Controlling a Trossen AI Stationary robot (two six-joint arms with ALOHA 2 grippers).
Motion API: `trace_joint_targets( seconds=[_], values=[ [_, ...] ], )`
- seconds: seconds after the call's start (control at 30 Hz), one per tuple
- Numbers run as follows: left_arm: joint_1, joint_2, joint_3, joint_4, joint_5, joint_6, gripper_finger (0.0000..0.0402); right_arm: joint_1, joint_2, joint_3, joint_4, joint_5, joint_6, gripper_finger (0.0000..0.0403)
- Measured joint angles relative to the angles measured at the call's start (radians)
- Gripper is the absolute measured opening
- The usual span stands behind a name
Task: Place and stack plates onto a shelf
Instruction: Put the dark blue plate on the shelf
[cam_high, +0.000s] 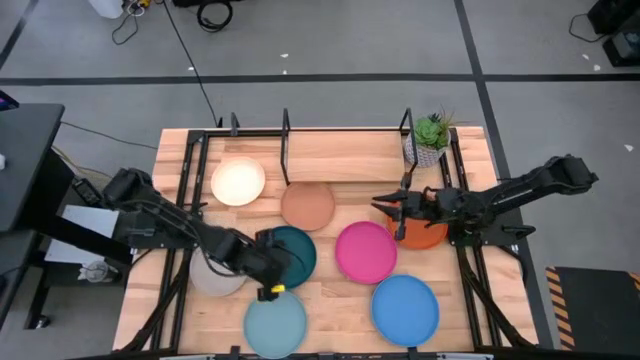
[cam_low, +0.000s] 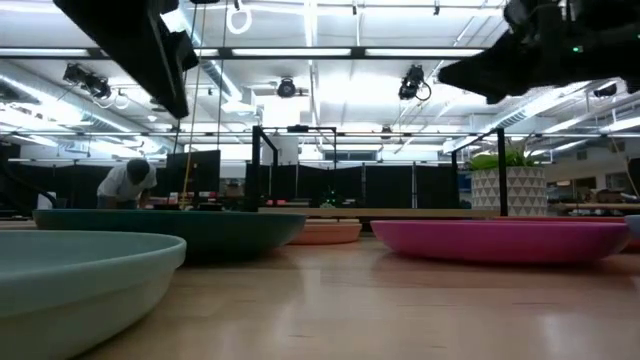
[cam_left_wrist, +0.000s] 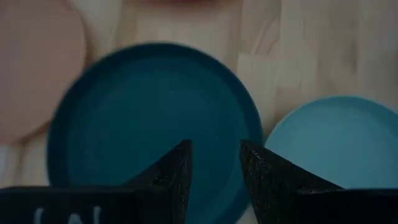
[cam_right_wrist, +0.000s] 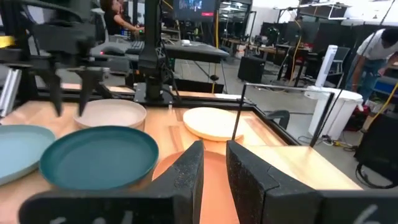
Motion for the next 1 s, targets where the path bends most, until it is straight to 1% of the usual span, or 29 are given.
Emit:
trace_joint_targets(
  seconds=[0.1,0.23,0.4,0.47,0.63,0.77,1.0],
  values=[
    [-0.004,0.075,0.076,0.001,0.0,-0.041,0.0142,0.0,0.087,0.038,0.051,0.0,-0.028,0.0075],
    [-0.012,0.159,0.169,-0.008,-0.001,-0.078,0.0142,0.012,0.153,0.059,0.058,0.002,-0.028,0.0075],
    [-0.024,0.243,0.261,-0.016,0.006,-0.122,0.0142,0.063,0.158,0.057,0.005,0.005,0.029,0.0075],
    [-0.023,0.271,0.289,-0.013,0.018,-0.134,0.0145,0.099,0.152,0.056,-0.023,0.027,0.036,0.0075],
    [-0.014,0.303,0.303,-0.023,0.022,-0.151,0.0175,0.189,0.163,0.056,-0.063,0.131,0.039,0.0075],
    [0.014,0.32,0.303,-0.028,0.015,-0.17,0.02,0.254,0.168,0.056,-0.112,0.159,0.074,0.0075],
    [0.046,0.373,0.303,-0.039,0.02,-0.181,0.0208,0.319,0.239,0.056,-0.127,0.261,0.14,0.0075]
  ],
)
